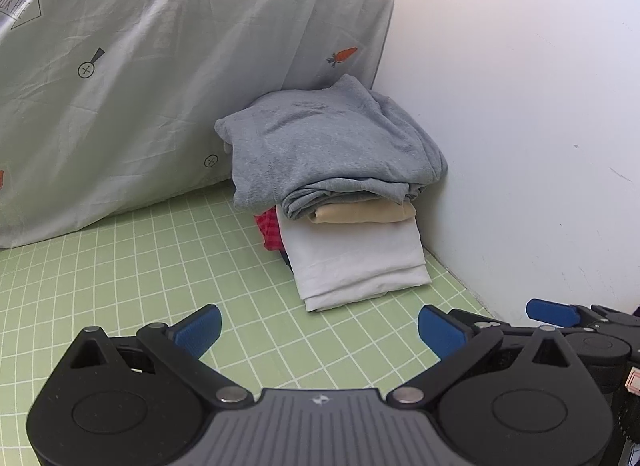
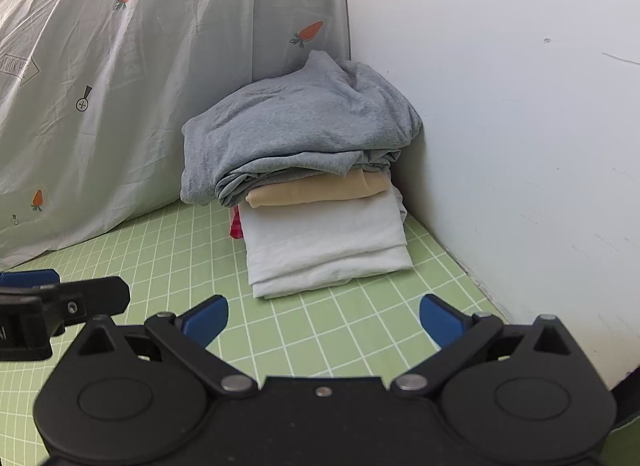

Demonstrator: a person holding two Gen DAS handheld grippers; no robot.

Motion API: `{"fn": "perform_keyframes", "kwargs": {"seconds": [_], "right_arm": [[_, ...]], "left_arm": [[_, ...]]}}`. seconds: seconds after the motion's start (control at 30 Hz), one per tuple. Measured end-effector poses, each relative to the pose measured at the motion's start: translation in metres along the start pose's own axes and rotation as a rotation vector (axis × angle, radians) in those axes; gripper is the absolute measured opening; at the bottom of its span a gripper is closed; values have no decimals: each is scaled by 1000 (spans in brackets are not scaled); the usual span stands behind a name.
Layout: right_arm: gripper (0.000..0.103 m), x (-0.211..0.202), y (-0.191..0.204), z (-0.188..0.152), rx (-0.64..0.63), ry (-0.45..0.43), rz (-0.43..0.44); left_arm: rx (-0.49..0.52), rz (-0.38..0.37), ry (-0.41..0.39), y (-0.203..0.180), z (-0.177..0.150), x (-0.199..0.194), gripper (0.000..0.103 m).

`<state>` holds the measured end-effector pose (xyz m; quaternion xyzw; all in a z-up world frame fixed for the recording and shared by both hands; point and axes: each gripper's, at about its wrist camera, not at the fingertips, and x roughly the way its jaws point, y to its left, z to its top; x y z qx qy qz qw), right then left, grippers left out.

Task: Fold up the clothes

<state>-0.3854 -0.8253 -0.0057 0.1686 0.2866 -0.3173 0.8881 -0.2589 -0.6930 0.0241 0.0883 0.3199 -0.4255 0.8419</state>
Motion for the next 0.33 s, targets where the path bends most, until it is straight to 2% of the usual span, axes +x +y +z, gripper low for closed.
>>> {"fn": "perform_keyframes", "kwargs": {"seconds": [0.33], "right_arm": [[103, -7, -2, -2, 1, -6, -13]], "left_arm": [[0, -12, -12, -3, -1, -5, 103]]}}
